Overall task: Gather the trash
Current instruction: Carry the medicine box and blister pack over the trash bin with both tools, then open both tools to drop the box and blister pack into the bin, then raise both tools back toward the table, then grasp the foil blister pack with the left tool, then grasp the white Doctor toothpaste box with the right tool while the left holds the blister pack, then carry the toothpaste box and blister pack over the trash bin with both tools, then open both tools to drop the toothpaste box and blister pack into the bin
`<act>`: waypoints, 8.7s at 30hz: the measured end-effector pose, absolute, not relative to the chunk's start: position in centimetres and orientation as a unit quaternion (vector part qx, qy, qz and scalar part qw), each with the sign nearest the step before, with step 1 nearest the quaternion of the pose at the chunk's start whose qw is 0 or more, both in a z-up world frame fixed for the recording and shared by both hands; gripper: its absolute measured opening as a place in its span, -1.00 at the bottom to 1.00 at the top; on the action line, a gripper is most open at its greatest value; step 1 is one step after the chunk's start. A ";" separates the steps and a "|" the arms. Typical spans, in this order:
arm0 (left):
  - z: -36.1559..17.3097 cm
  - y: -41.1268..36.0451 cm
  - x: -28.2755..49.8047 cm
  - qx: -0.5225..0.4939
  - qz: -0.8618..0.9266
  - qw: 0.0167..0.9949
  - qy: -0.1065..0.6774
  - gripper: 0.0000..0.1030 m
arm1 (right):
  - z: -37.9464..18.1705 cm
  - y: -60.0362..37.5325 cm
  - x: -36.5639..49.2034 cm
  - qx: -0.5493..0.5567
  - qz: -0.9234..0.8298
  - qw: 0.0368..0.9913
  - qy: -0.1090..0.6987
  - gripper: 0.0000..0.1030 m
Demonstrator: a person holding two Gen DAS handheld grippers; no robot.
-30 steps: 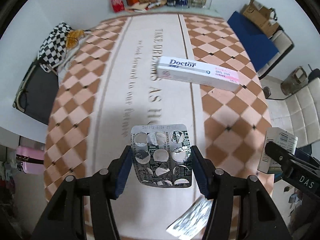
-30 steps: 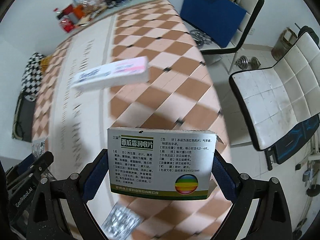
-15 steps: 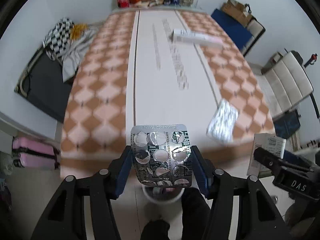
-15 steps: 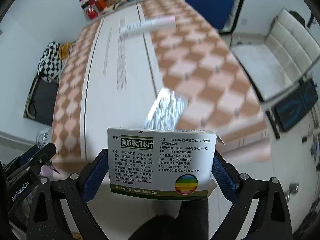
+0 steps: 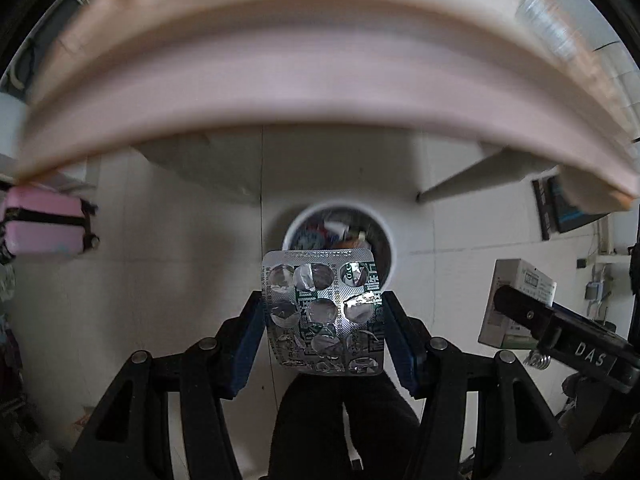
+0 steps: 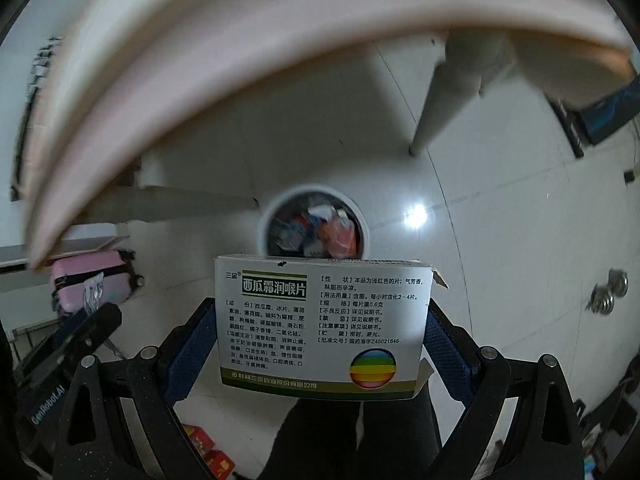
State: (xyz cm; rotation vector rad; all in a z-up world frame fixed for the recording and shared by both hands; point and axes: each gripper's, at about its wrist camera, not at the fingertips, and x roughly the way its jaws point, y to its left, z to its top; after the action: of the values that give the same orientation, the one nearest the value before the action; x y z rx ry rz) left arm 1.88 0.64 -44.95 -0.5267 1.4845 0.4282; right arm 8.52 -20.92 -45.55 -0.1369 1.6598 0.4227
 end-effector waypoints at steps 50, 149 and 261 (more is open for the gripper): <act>-61.5 2.2 -1.4 -0.261 0.214 0.627 0.702 0.82 | -66.4 -19.9 8.0 -0.073 0.175 0.605 0.773 1.00; -37.4 3.7 29.0 -0.261 0.220 0.665 0.664 0.20 | -33.3 -17.6 45.6 -0.104 0.197 0.656 0.721 0.57; -72.5 2.7 3.7 -0.393 0.149 0.575 0.702 0.26 | -74.2 -20.5 8.4 -0.007 0.168 0.547 0.820 0.12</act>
State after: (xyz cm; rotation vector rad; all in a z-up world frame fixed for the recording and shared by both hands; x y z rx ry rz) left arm 3.74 2.66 -72.55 -0.9216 1.6438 0.3498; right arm 8.43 -20.47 -74.18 -0.0171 1.9446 0.3982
